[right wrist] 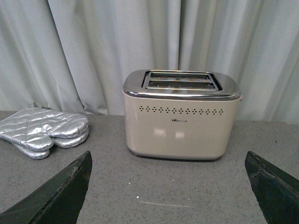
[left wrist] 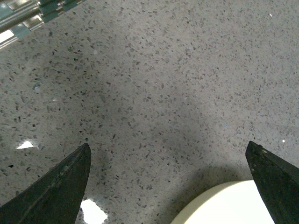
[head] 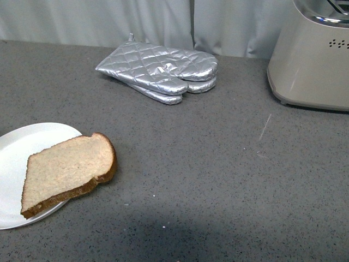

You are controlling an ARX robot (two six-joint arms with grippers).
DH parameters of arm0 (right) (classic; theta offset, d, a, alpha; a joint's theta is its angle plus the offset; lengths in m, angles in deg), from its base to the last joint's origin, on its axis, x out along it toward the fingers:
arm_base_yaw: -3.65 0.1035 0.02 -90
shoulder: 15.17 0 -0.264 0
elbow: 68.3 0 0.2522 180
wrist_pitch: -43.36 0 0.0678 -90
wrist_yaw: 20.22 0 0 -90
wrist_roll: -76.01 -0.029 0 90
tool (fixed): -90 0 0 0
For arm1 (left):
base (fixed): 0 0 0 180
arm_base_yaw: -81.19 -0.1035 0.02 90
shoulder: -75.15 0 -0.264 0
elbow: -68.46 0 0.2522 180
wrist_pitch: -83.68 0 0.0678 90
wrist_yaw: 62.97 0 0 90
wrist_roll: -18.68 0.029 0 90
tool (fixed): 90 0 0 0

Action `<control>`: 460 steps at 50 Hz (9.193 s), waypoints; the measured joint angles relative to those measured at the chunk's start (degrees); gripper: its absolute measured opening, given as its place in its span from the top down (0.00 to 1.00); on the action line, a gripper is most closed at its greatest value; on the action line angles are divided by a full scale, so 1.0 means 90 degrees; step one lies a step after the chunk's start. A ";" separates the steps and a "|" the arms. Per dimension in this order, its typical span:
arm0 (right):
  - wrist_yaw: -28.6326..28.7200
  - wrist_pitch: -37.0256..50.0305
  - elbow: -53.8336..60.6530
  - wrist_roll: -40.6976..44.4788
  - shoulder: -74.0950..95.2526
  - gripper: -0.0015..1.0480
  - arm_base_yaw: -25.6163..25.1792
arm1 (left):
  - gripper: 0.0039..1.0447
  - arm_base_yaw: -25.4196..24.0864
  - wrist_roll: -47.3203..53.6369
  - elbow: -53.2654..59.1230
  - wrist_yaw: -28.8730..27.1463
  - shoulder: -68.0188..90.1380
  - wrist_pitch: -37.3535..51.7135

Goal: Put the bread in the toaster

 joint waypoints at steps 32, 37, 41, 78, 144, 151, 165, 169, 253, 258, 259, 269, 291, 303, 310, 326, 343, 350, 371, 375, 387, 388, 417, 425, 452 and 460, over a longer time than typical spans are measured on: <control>0.0002 0.0000 0.0000 0.0002 -0.0002 0.09 0.0000 | 0.06 0.0087 0.0590 -0.0083 -0.0024 0.0299 -0.0243; 0.0002 0.0000 0.0000 0.0002 0.0000 0.09 0.0000 | 0.06 0.0163 0.0663 -0.0083 0.0019 0.0301 -0.0274; 0.0002 0.0000 0.0000 0.0002 0.0000 0.09 0.0000 | 0.06 0.0291 0.0716 -0.0051 0.0170 0.0270 -0.0294; 0.0002 0.0000 0.0000 0.0002 -0.0002 0.09 0.0000 | 0.11 0.0920 0.1712 0.0279 0.0869 0.0058 -0.0610; 0.0002 0.0000 0.0000 0.0002 0.0000 0.09 0.0000 | 0.97 0.1457 0.1047 0.0425 0.1452 -0.0937 -0.1030; 0.0002 0.0000 0.0000 0.0002 -0.0002 0.09 0.0000 | 0.97 0.2030 0.1005 0.0352 0.1392 -0.0969 -0.1171; 0.0002 0.0000 0.0000 0.0002 0.0000 0.09 0.0000 | 0.97 0.3606 0.0818 0.0012 0.1163 -0.0782 -0.1112; 0.0002 0.0000 0.0000 0.0002 0.0000 0.09 0.0000 | 0.97 0.3944 0.0699 -0.0134 0.1069 -0.0595 -0.1071; 0.0002 0.0000 0.0000 0.0002 0.0000 0.09 0.0000 | 0.97 0.6288 -0.0568 -0.3181 0.0107 0.1858 -0.1540; 0.0002 0.0000 0.0000 0.0002 0.0000 0.09 0.0000 | 0.97 0.6302 -0.0612 -0.3366 0.0124 0.1982 -0.1598; 0.0002 0.0000 0.0000 0.0002 0.0000 0.09 0.0000 | 0.97 0.6309 -0.0622 -0.3400 0.0121 0.2004 -0.1608; 0.0002 0.0000 0.0000 0.0002 0.0000 0.09 0.0000 | 0.97 0.6339 -0.0665 -0.3577 0.0102 0.2152 -0.1688; 0.0002 0.0000 0.0000 0.0002 0.0000 0.09 0.0000 | 0.75 0.6475 -0.0753 -0.3813 0.0075 0.2278 -0.1812; 0.0002 0.0000 0.0000 0.0002 0.0000 0.09 0.0000 | 0.37 0.6331 -0.0775 -0.3548 0.0046 0.2055 -0.1695; 0.0002 0.0000 0.0000 0.0002 -0.0002 0.09 0.0000 | 0.11 0.6030 -0.0668 -0.2941 -0.0085 0.1630 -0.1450; 0.0002 0.0000 0.0000 0.0002 0.0000 0.09 0.0000 | 0.06 0.4979 -0.0350 -0.0986 0.0041 0.0177 -0.0937; 0.0002 0.0000 0.0000 0.0002 0.0000 0.09 0.0000 | 0.06 0.3174 0.0036 0.1146 0.0945 -0.2688 -0.1129; 0.0002 0.0000 0.0000 0.0002 -0.0002 0.09 0.0000 | 0.23 0.2562 0.1462 0.2533 -0.0432 -0.2992 0.1882; 0.0002 -0.0010 0.0000 0.0000 0.0000 0.09 -0.0005 | 0.92 0.2482 0.3240 0.3990 -0.0743 -1.0824 -0.2064; 0.0002 -0.0010 0.0000 0.0000 -0.0002 0.09 -0.0005 | 0.96 0.2480 0.3271 0.3990 -0.0753 -1.1701 -0.2822; 0.0000 -0.0010 0.0000 0.0000 -0.0002 0.09 -0.0005 | 0.97 0.2482 0.3303 0.3990 -0.0748 -1.2109 -0.3033; 0.0000 -0.0010 0.0000 0.0000 -0.0002 0.09 -0.0005 | 0.97 0.2482 0.3303 0.3990 -0.0748 -1.2111 -0.3033; 0.0002 -0.0010 0.0000 0.0000 -0.0002 0.09 -0.0005 | 0.51 0.2482 0.3303 0.3990 -0.0750 -1.2114 -0.3033; 0.0034 -0.1309 -0.0651 -0.1603 0.1569 0.09 -0.0061 | 0.16 0.2482 0.3303 0.3990 -0.0748 -1.2116 -0.3036; -0.1819 0.1970 -0.0289 -0.4911 0.7038 0.09 -0.0075 | 0.06 0.2480 0.3315 0.3990 -0.0750 -1.2118 -0.3038; -0.1984 0.3031 -0.0165 -0.4983 0.7822 0.09 -0.0095 | 0.06 0.2482 0.3315 0.3990 -0.0750 -1.2118 -0.3038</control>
